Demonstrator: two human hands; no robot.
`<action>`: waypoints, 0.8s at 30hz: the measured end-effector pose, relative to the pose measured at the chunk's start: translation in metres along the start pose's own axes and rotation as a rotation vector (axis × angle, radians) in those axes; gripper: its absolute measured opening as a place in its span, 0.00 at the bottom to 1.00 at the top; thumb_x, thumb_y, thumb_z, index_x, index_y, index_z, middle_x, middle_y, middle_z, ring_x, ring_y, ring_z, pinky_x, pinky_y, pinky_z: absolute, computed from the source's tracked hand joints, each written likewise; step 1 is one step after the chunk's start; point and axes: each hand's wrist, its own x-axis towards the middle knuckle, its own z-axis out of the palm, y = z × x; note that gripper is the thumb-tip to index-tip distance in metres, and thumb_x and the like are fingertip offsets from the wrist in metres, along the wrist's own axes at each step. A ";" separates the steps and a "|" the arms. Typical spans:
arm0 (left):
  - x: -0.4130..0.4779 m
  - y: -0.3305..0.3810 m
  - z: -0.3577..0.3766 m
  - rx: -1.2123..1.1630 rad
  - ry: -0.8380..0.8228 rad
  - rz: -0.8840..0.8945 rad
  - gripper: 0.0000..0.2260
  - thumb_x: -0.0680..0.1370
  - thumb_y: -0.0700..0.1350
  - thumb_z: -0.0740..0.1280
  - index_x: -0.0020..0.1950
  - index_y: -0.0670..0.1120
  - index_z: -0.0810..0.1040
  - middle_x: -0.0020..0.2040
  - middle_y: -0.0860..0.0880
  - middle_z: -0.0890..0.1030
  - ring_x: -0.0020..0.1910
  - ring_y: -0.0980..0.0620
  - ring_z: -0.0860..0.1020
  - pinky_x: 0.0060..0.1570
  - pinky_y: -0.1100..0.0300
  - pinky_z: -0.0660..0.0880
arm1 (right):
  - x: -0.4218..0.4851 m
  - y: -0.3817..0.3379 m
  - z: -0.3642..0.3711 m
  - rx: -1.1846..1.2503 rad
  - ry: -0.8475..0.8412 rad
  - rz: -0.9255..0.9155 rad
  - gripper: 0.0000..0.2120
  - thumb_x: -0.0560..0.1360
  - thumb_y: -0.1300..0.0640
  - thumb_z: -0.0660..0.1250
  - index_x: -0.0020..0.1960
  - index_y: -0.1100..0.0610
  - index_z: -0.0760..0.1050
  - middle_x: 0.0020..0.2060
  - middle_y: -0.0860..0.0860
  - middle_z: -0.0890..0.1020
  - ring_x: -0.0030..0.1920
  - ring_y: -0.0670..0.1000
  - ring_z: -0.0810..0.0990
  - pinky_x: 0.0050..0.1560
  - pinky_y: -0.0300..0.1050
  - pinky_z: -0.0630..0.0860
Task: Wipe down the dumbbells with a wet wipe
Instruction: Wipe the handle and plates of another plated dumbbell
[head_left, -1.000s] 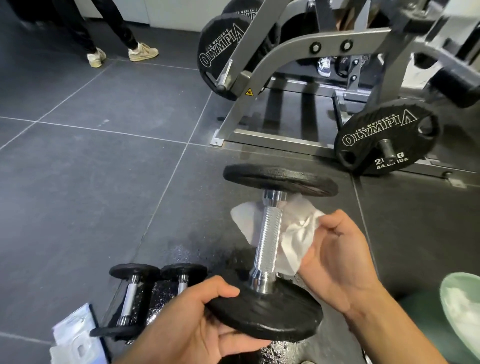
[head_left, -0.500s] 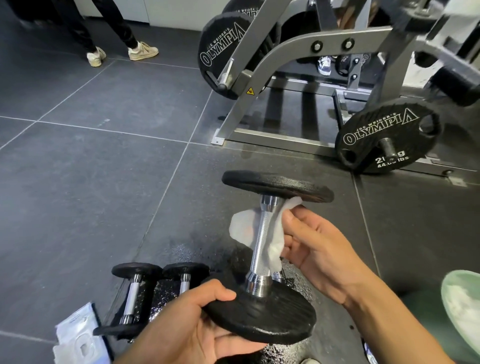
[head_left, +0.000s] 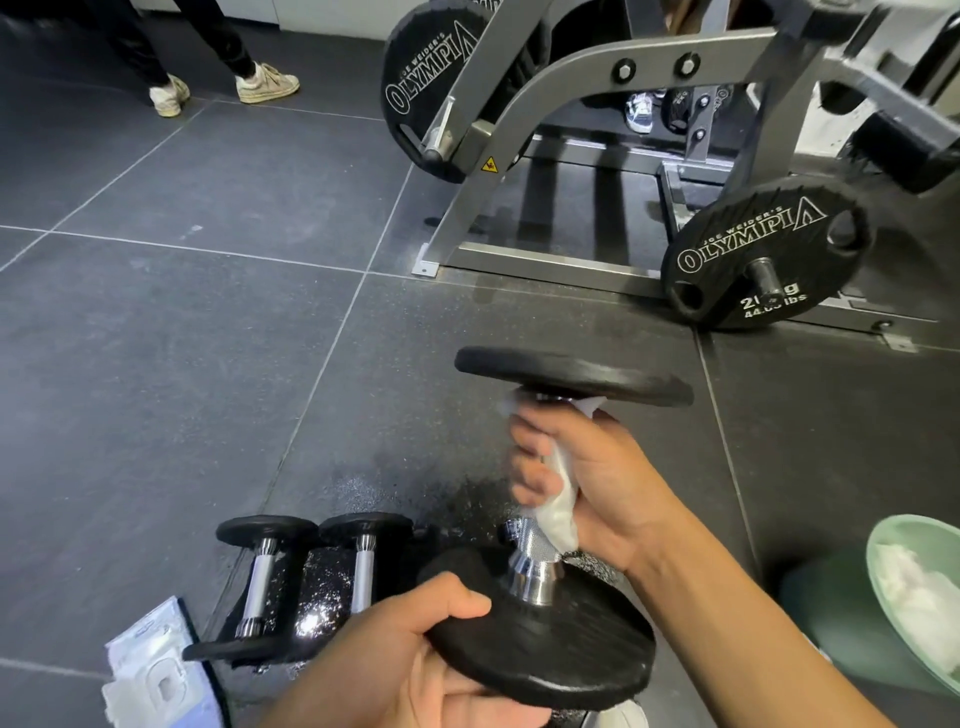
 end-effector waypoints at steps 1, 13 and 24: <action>-0.003 -0.002 -0.004 0.015 -0.134 0.012 0.12 0.83 0.27 0.57 0.58 0.23 0.78 0.29 0.42 0.82 0.18 0.56 0.79 0.52 0.47 0.83 | 0.004 0.004 0.002 -0.012 0.082 -0.010 0.08 0.77 0.61 0.71 0.52 0.60 0.73 0.28 0.49 0.68 0.22 0.45 0.65 0.26 0.40 0.67; -0.015 -0.004 0.018 0.134 0.164 0.424 0.14 0.80 0.32 0.68 0.60 0.50 0.78 0.49 0.39 0.87 0.42 0.35 0.88 0.32 0.44 0.84 | 0.019 0.018 0.013 0.132 0.537 -0.208 0.17 0.78 0.66 0.69 0.33 0.54 0.72 0.24 0.49 0.69 0.23 0.46 0.66 0.25 0.38 0.64; -0.009 0.024 -0.005 0.018 -0.176 0.179 0.15 0.61 0.40 0.69 0.40 0.30 0.83 0.36 0.37 0.80 0.27 0.44 0.82 0.28 0.54 0.81 | -0.002 0.005 -0.007 -0.111 -0.297 0.185 0.17 0.76 0.64 0.65 0.28 0.56 0.72 0.22 0.50 0.70 0.26 0.48 0.71 0.39 0.43 0.75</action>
